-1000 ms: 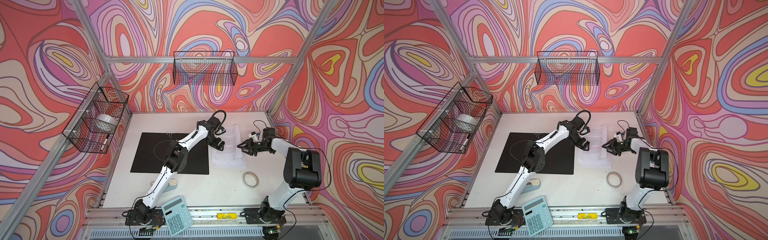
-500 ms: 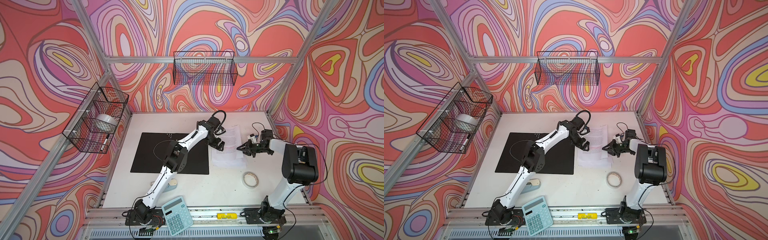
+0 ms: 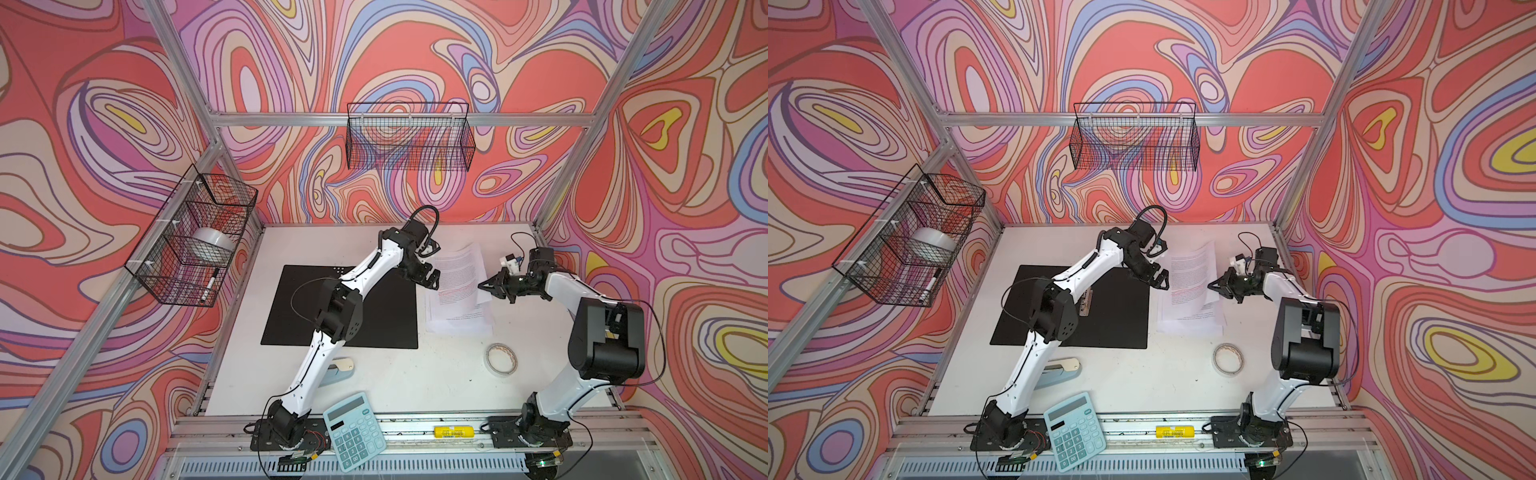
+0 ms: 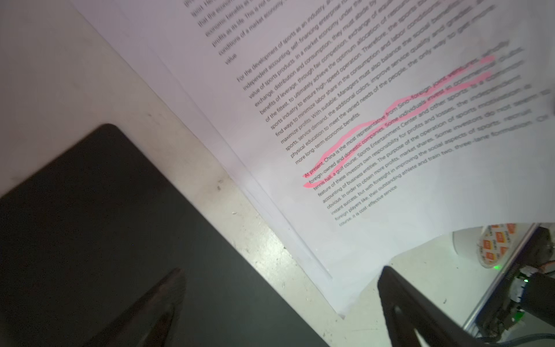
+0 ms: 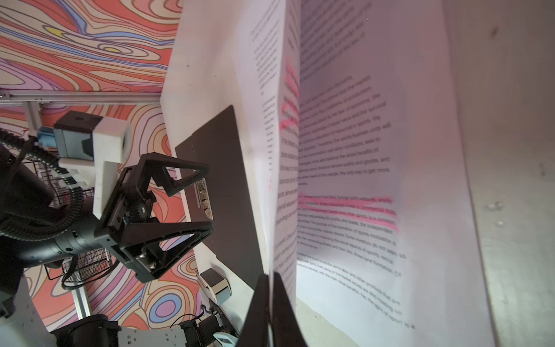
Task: Put the files into the folder
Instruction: 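Carry the lifted sheets with both grippers over the open black folder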
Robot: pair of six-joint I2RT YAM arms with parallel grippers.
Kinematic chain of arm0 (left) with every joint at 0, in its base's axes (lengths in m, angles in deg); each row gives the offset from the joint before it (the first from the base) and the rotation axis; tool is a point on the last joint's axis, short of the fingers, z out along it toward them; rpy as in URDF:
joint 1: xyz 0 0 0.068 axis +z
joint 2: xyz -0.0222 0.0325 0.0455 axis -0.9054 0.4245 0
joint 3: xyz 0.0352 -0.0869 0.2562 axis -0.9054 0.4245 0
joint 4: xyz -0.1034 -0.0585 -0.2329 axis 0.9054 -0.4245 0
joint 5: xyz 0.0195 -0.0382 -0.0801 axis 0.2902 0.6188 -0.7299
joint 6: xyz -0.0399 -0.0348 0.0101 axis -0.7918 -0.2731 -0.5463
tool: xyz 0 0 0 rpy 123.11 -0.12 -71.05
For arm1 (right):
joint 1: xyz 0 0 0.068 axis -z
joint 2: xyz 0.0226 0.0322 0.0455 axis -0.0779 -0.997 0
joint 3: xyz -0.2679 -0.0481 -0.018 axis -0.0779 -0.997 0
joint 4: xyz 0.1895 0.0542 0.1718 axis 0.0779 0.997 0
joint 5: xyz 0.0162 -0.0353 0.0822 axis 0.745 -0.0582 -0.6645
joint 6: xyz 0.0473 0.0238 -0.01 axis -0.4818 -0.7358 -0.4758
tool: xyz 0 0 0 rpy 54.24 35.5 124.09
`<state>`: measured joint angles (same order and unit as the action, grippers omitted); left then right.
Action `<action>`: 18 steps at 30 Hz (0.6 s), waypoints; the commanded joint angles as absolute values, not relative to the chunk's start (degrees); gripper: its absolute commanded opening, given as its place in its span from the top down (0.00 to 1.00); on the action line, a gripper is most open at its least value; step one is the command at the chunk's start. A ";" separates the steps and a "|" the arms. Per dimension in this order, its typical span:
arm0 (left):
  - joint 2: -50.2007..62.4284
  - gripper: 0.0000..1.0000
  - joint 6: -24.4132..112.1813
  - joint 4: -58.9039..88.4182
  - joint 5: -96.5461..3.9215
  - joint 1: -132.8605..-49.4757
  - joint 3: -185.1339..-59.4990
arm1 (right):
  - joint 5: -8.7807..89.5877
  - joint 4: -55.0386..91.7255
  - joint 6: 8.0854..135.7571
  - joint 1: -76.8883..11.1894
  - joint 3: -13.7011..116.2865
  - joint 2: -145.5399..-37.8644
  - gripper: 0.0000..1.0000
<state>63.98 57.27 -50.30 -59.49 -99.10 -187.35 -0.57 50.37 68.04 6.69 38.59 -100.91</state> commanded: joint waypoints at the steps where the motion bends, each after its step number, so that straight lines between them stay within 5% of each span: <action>1: 56.35 0.00 56.54 -53.03 -59.80 -97.30 -186.17 | -0.29 53.56 67.37 6.15 41.63 -97.61 1.00; 18: 40.79 0.00 45.71 -51.87 -49.59 -84.73 -166.49 | 3.53 61.87 61.44 -12.56 59.48 -95.12 1.00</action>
<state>42.51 48.76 -51.18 -51.07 -86.37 -167.92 2.21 61.37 64.34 -10.38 57.63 -96.87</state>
